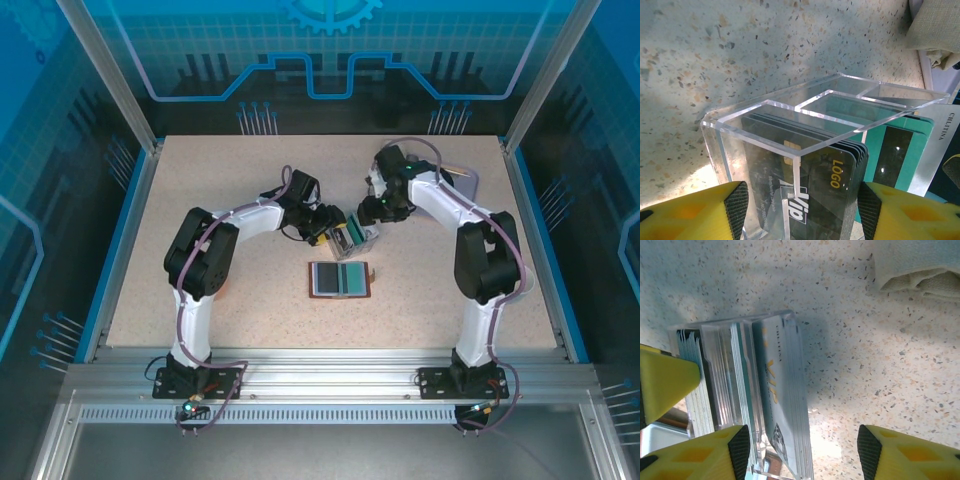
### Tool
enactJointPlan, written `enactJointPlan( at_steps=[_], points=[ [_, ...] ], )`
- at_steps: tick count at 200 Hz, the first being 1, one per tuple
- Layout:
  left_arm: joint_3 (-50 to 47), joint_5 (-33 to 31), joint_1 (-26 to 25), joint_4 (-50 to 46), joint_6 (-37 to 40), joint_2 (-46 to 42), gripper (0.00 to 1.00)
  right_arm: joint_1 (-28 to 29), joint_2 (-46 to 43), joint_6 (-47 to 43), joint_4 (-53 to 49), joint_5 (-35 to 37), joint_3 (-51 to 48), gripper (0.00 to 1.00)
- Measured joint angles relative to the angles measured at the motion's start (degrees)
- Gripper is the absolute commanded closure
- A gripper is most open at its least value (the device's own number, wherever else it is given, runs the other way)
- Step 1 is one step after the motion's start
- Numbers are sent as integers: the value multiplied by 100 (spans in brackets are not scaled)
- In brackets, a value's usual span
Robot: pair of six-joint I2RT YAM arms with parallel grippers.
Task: Put the credit cards into the card holder
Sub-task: Pick up the credit card from the storage box.
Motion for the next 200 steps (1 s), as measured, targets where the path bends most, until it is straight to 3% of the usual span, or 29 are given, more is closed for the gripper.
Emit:
enactJointPlan(
  at_steps=[51, 137, 200],
  points=[
    [-2, 2, 0, 0, 4, 4, 38, 249, 44, -280, -146, 765, 186, 43],
    [0, 2, 0, 0, 4, 4, 38, 306, 450, -387, -199, 962, 319, 43],
    [-2, 4, 0, 4, 9, 4, 38, 483, 492, -476, -286, 1502, 448, 45]
  ],
)
